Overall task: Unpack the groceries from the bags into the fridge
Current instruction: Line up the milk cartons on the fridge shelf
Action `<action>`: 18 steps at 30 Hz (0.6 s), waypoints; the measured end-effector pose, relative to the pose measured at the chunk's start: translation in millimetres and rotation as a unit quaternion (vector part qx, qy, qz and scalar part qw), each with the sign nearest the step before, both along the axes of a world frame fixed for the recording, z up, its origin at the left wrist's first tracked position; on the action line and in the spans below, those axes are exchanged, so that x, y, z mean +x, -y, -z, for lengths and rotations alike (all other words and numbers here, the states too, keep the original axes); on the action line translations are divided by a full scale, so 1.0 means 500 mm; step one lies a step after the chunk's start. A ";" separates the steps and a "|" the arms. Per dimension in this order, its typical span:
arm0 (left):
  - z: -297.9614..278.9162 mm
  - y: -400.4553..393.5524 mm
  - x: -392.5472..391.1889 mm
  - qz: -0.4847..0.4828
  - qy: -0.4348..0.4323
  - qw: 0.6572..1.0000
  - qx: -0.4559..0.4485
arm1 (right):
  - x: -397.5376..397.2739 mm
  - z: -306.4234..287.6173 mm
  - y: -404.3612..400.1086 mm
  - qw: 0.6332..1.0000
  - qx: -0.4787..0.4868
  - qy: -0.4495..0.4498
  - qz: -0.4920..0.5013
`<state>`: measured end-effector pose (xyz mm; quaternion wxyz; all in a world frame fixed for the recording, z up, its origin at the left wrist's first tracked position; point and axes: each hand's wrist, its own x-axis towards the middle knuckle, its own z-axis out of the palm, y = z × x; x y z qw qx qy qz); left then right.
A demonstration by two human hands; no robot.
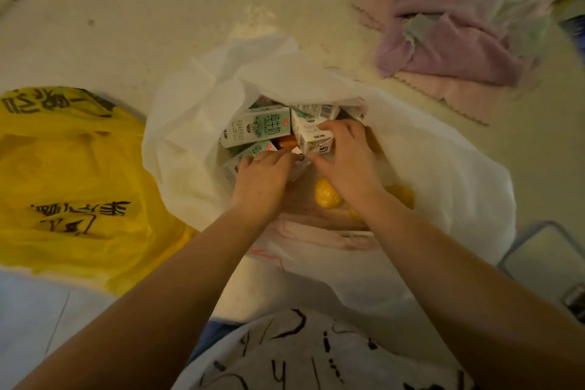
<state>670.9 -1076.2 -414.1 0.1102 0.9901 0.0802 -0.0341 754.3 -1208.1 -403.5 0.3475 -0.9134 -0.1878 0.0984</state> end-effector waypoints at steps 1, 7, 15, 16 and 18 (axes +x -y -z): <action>0.000 0.000 0.002 -0.004 0.001 1.000 -0.008 | 0.001 0.002 -0.004 1.000 -0.003 0.006 0.009; 0.014 -0.007 0.002 0.027 0.047 0.997 -0.049 | 0.004 0.009 -0.030 0.998 -0.027 -0.007 0.051; 0.003 -0.012 -0.019 0.018 0.081 0.990 -0.112 | 0.009 0.015 -0.011 0.998 -0.033 -0.015 0.045; -0.001 -0.014 -0.025 0.011 0.084 0.989 -0.120 | 0.010 0.012 -0.009 0.998 -0.035 -0.022 0.041; -0.011 -0.018 -0.034 0.000 0.100 0.986 -0.136 | 0.007 0.007 -0.006 0.998 -0.036 -0.031 0.033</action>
